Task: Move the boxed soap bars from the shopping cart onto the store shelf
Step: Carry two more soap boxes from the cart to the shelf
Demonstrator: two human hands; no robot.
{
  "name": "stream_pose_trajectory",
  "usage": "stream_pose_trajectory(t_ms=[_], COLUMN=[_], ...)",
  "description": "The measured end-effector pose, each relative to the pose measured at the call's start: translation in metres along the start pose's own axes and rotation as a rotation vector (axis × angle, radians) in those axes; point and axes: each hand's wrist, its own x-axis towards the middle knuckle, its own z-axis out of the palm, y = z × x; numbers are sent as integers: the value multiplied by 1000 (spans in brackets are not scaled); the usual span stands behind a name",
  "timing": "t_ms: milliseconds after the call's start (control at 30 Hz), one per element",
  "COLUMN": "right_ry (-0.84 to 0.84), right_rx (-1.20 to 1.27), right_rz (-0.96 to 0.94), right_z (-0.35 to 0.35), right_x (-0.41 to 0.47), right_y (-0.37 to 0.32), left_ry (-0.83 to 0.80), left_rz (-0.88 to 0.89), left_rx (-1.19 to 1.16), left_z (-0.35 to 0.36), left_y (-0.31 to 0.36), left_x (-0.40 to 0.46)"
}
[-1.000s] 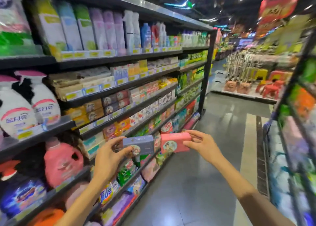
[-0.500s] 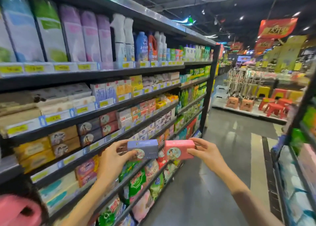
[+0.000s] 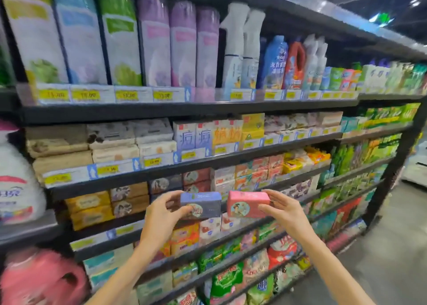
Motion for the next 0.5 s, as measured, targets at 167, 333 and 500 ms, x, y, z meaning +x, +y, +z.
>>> stream_pose_trajectory(t_ms=[167, 333, 500], right_ry=[-182, -311, -365], right_rx=[8, 9, -16], right_rz=[-49, -97, -112], right_z=[20, 39, 54], right_x=[73, 119, 139], right_y=[21, 34, 44], left_ry=[178, 302, 363], left_rz=[-103, -165, -245], left_rx=[80, 188, 238], left_z=[-1, -3, -4], left_y=[-14, -22, -37], left_x=[19, 24, 33])
